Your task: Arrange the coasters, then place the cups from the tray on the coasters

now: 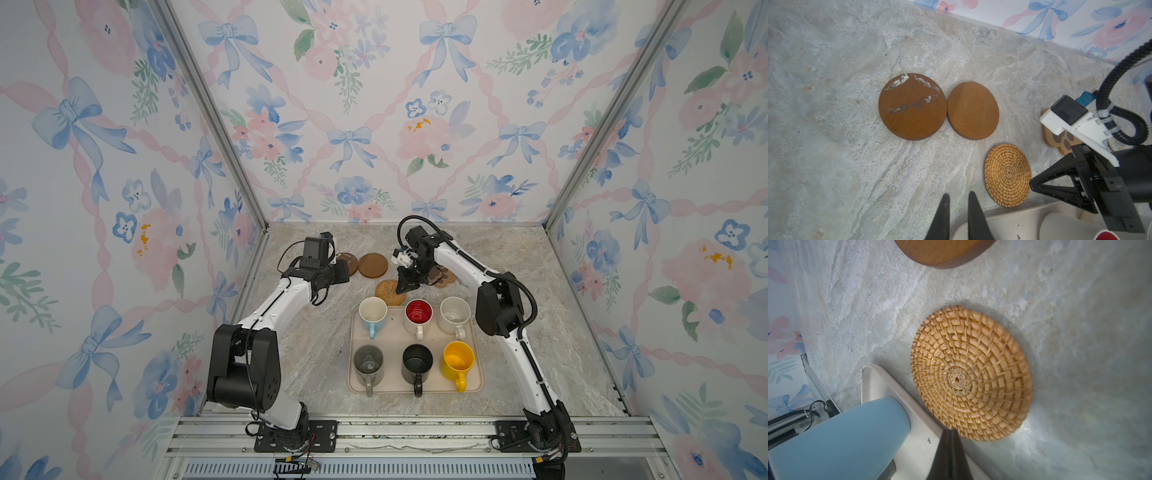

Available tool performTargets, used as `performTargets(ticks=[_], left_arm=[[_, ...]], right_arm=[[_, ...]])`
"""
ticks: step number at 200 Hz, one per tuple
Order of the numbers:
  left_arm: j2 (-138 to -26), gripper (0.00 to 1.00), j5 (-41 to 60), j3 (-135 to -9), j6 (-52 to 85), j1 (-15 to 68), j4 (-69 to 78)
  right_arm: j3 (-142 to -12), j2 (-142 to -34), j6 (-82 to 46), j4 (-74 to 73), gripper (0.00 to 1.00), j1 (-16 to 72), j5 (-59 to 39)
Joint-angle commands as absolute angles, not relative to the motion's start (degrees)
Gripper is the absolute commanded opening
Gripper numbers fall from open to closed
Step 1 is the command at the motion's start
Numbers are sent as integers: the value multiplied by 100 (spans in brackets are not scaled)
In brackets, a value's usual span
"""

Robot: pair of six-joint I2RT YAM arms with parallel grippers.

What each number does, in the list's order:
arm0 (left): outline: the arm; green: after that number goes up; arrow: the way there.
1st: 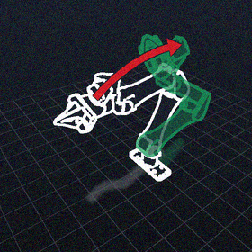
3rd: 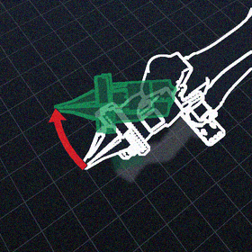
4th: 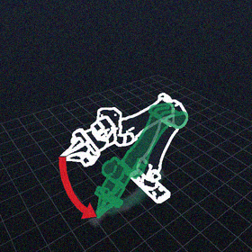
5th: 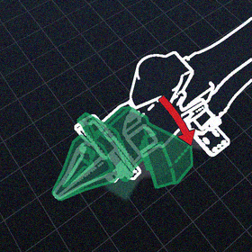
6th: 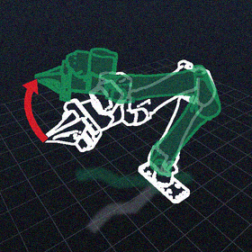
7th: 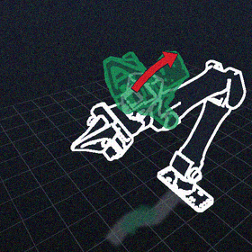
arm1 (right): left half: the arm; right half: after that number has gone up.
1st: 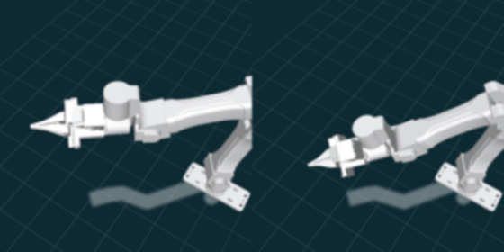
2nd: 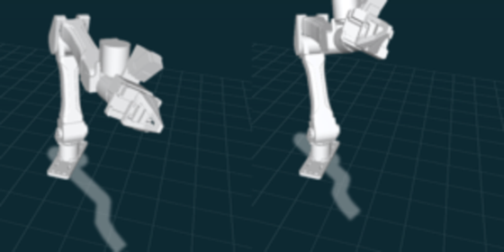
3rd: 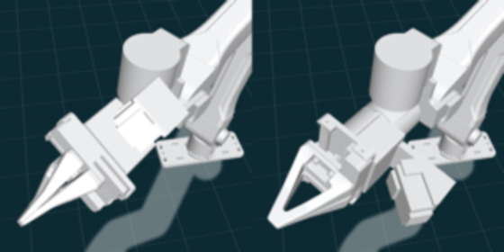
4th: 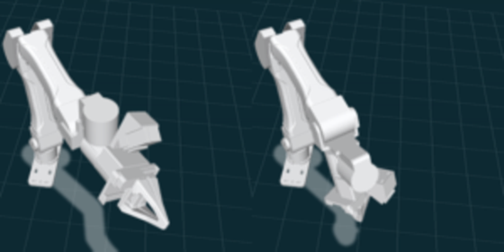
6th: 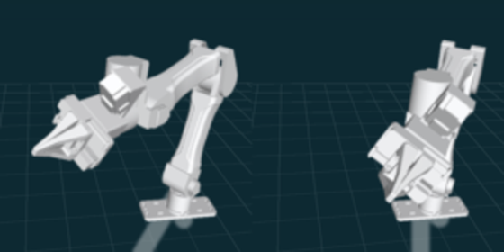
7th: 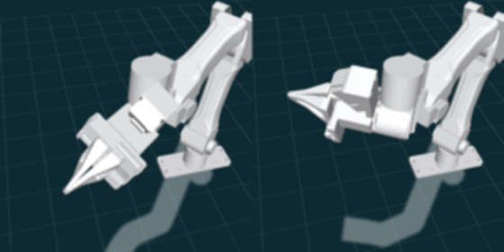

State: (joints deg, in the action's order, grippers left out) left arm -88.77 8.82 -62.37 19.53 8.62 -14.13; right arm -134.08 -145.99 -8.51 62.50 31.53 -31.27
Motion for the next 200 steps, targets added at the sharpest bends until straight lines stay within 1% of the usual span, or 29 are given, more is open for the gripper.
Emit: performTargets(ticks=[1,76,122,200], left_arm=[[-8780,15,881,-6110,1897,834,-1344],[-8736,15,956,-5994,1964,835,-1253],[-8752,15,1039,-5955,2029,835,-1180],[-8799,15,1134,-5827,2192,835,-1024]], right_arm=[[-13613,-14835,-975,6258,0,3206,-3245],[-13694,-15075,-1039,6323,0,3199,-2983],[-14011,-15311,-1140,6470,0,3040,-2666],[-14183,-15430,-1733,5817,0,2669,-2716]])
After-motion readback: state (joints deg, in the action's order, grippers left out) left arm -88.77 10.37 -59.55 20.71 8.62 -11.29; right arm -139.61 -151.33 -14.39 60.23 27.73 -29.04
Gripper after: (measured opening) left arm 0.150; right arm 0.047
